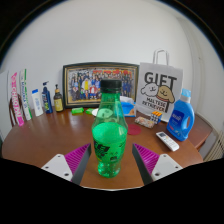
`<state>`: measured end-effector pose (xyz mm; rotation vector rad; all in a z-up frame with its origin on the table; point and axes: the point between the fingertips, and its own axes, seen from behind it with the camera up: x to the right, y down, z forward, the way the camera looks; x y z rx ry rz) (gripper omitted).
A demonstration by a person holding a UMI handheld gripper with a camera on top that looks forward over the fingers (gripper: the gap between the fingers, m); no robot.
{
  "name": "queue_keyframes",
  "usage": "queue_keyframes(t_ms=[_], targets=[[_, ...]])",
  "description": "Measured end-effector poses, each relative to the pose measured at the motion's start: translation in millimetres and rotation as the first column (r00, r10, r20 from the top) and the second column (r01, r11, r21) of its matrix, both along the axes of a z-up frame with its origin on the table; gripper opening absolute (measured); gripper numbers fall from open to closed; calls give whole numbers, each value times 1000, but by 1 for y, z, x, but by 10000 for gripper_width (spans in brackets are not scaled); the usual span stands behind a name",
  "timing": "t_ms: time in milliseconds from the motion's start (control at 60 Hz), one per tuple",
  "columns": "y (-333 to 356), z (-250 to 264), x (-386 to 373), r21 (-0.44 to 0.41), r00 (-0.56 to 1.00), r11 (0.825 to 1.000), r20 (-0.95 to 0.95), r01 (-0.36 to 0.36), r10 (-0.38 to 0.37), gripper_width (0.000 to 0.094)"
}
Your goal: Pour water
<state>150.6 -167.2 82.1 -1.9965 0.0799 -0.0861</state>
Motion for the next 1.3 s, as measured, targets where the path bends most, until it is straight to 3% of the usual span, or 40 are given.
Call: queue_keyframes(t_ms=[67,217,400,633,833,1017,1167,1300], targets=[[12,-9,0,20,1000,1000,-10,-6,6,803],[27,-7,1,76,1000,997,0,7,-7,526],[31,-4,3,112,1000,993,0,28,-28,382],[37,17,19,113,995,994,100,0,-11,353],[79,76,72,97,913,994,408,-47,3,351],[136,117,129,20,674,997,738,-74,35,351],[182,139,147,-79,288,991,952,-107,107,354],[214,145,138,-160,9,977,987,-141,163,354]])
